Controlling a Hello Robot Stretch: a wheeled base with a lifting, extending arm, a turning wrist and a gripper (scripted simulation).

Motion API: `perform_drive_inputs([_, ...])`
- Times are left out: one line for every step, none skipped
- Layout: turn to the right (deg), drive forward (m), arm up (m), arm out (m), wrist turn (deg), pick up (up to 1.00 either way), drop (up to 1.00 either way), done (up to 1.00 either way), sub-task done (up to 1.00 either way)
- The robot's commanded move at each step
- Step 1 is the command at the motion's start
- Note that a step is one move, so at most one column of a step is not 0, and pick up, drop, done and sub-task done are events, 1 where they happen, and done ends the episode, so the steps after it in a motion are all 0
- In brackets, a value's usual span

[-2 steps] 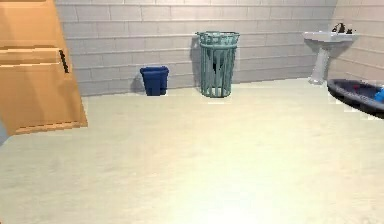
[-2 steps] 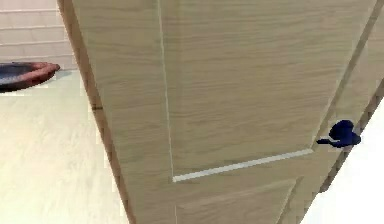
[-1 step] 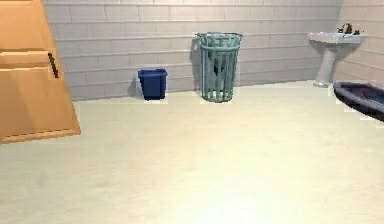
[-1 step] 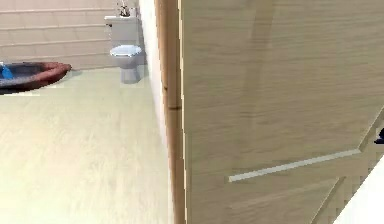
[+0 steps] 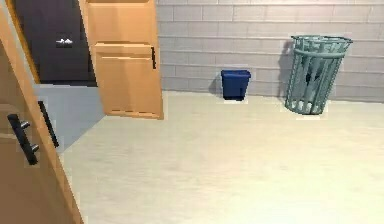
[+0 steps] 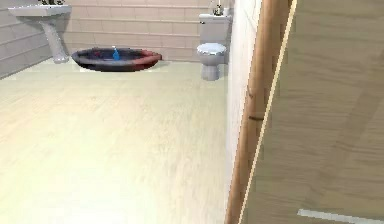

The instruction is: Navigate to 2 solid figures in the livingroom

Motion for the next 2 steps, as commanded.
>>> perform_drive_inputs([0.0, 1.00, 0.00, 0.00, 0.0, 0.00, 0.00, 0.00, 0.00])
perform_drive_inputs([-24.0, 0.00, 0.00, 0.00, 0.0, 0.00, 0.00, 0.00, 0.00])
